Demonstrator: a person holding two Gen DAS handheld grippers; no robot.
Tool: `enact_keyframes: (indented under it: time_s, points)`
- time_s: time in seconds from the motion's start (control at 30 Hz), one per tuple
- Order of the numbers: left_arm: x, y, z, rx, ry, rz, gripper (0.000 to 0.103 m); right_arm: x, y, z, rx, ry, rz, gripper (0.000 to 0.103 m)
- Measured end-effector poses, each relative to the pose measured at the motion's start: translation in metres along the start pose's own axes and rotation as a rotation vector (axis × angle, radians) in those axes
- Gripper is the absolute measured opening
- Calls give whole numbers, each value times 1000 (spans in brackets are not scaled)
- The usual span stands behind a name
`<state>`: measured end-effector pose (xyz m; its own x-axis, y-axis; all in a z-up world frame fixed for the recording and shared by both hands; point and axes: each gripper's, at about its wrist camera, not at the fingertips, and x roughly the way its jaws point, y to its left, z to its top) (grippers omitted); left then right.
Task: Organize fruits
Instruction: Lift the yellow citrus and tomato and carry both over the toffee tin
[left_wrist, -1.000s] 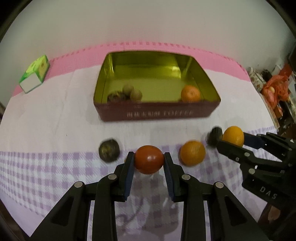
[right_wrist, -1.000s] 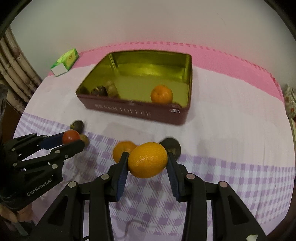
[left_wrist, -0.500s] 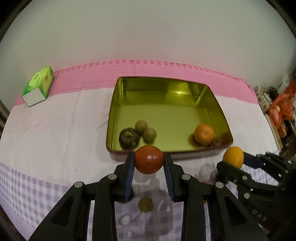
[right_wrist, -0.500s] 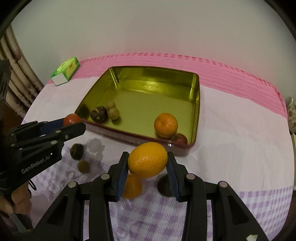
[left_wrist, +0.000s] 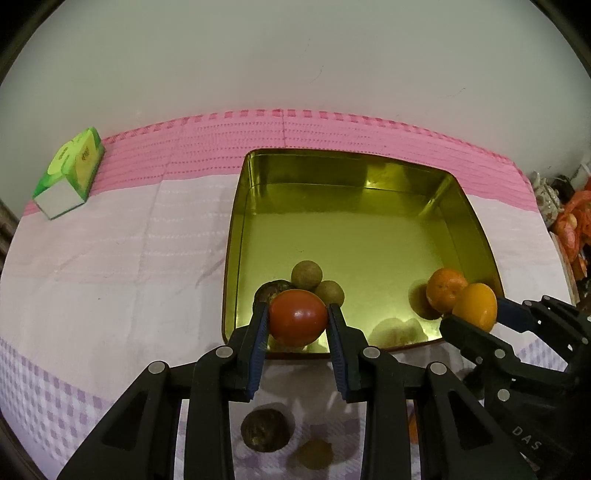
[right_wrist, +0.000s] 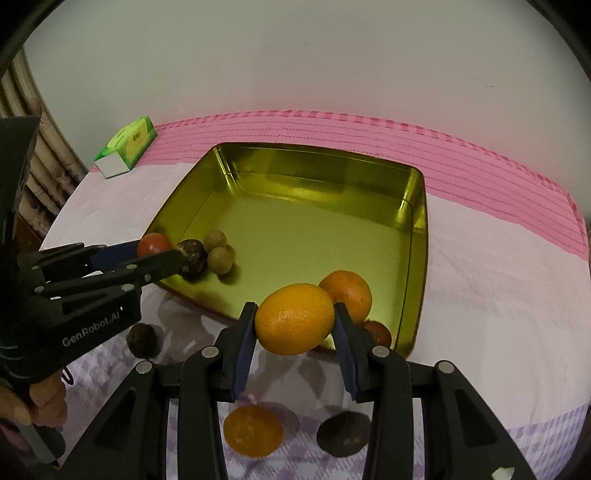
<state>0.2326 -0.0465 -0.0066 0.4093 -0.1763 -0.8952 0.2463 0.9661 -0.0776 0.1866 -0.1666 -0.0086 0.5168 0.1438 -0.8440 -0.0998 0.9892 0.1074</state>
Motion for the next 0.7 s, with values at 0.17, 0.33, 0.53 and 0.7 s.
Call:
enact_keyframes:
  time_s: [0.17, 0.33, 0.53, 0.7]
  points:
    - [12, 1, 2, 2, 18, 9, 32, 12, -1, 5, 4, 16, 4, 37]
    - [18, 4, 0, 7, 23, 15, 32, 22, 1, 8, -3, 31, 12, 37]
    - [22, 2, -1, 22, 20, 25, 32, 29, 4, 10, -23, 43, 21, 38]
    - [23, 2, -1, 15, 20, 26, 32, 29, 4, 10, -21, 44, 22, 38]
